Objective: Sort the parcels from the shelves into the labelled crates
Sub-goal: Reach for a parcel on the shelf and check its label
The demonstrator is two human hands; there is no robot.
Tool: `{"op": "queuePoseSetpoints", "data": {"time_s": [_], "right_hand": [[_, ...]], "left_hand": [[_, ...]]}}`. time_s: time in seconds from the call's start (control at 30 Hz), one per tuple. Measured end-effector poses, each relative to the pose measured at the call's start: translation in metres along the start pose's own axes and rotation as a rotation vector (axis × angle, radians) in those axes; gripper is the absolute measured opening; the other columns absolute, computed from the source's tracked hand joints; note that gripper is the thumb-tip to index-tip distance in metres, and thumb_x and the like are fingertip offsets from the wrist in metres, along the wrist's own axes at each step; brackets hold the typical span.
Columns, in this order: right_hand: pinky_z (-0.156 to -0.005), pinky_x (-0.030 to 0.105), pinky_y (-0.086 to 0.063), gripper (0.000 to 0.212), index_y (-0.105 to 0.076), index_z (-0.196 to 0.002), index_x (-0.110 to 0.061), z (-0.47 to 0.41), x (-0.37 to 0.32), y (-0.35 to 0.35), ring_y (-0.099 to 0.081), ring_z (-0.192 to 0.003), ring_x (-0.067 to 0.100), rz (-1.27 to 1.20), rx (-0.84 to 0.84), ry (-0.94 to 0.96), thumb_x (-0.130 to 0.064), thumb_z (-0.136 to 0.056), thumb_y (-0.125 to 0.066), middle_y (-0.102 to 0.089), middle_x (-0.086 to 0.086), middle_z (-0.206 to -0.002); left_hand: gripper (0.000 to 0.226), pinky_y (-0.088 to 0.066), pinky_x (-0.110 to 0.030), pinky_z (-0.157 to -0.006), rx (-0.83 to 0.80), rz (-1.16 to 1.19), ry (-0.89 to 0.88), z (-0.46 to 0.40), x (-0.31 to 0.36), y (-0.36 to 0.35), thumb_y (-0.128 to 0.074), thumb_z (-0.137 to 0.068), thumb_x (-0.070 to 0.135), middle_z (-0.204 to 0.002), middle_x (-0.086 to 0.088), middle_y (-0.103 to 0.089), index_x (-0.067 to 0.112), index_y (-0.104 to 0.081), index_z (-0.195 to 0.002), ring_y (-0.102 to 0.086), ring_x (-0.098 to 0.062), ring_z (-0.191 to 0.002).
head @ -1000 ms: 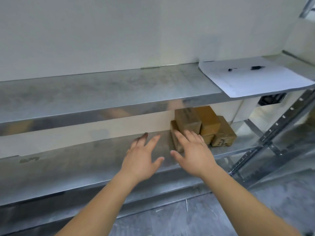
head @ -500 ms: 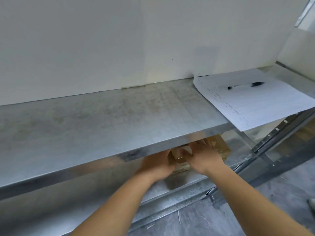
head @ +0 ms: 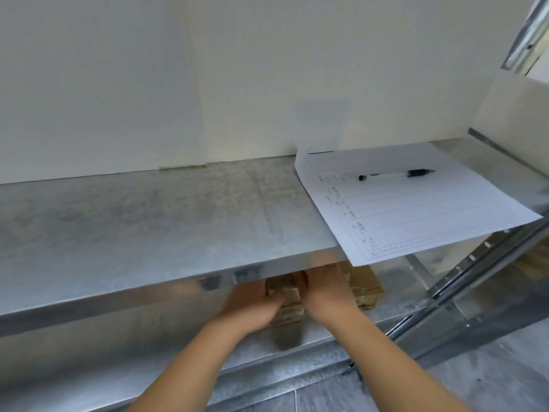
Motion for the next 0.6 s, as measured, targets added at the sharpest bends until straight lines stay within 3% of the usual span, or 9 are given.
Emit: {"op": "queuePoseSetpoints", "data": {"time_s": [0.07,0.17,0.27,0.4,0.5,0.6], "right_hand": [[-0.076,0.034,-0.051,0.021,-0.062,-0.103,-0.024,-0.001,0.004,0.002,-0.065,-0.093,0.020,-0.039,0.012,0.019,-0.038,-0.104,-0.047,-0.067,0.000,-0.099],[-0.076,0.031,-0.051,0.017,-0.061,-0.101,-0.025,0.001,0.009,0.005,-0.064,-0.087,0.015,-0.146,-0.045,0.011,-0.040,-0.099,-0.054,-0.066,-0.005,-0.094],[-0.075,0.030,-0.050,0.014,-0.054,-0.099,-0.030,0.006,0.012,0.017,-0.060,-0.084,0.009,-0.257,-0.087,0.015,-0.033,-0.090,-0.064,-0.059,-0.012,-0.089],[-0.064,0.015,-0.047,0.036,-0.048,-0.110,-0.035,0.014,0.015,0.029,-0.057,-0.082,0.002,-0.297,-0.162,0.081,-0.023,-0.083,-0.068,-0.056,-0.014,-0.098],[-0.067,0.022,-0.053,0.038,-0.047,-0.111,-0.041,0.017,0.009,0.034,-0.058,-0.085,0.006,-0.288,-0.207,0.172,-0.030,-0.082,-0.068,-0.054,-0.015,-0.102],[-0.068,0.026,-0.055,0.037,-0.045,-0.110,-0.041,0.022,-0.001,0.037,-0.057,-0.084,0.008,-0.260,-0.260,0.244,-0.030,-0.083,-0.067,-0.052,-0.012,-0.103]], "left_hand": [[0.035,-0.057,-0.043,-0.084,0.106,0.019,0.016,0.004,0.006,-0.002,-0.045,-0.095,0.052,-0.097,0.002,-0.074,0.026,-0.069,-0.102,-0.069,-0.017,-0.087],[0.034,-0.055,-0.037,-0.084,0.226,-0.070,0.039,0.009,0.014,-0.003,-0.050,-0.099,0.050,-0.102,0.001,-0.075,0.026,-0.071,-0.109,-0.071,-0.020,-0.088],[0.006,-0.055,-0.039,-0.085,0.336,-0.015,0.054,0.020,0.022,-0.007,-0.064,-0.092,0.039,-0.105,0.000,-0.074,0.035,-0.061,-0.096,-0.070,-0.022,-0.093],[0.044,-0.055,-0.033,-0.071,0.406,0.052,0.088,0.041,0.031,-0.013,-0.076,-0.077,0.035,-0.101,0.010,-0.066,0.037,-0.039,-0.101,-0.066,-0.009,-0.082],[0.059,-0.054,-0.030,-0.064,0.410,0.044,0.082,0.053,0.033,-0.012,-0.075,-0.068,0.041,-0.099,0.008,-0.063,0.039,-0.037,-0.112,-0.065,-0.005,-0.074],[0.072,-0.058,-0.035,-0.066,0.436,0.024,0.085,0.065,0.030,-0.008,-0.072,-0.061,0.043,-0.098,0.004,-0.062,0.045,-0.036,-0.123,-0.066,-0.009,-0.074]]}}
Point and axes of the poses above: each hand's wrist, its own z-axis away from the middle knuckle, its own y-axis out of the back of the hand, x = y × z, the point moved 2 cm from there along -z, towards the middle knuckle
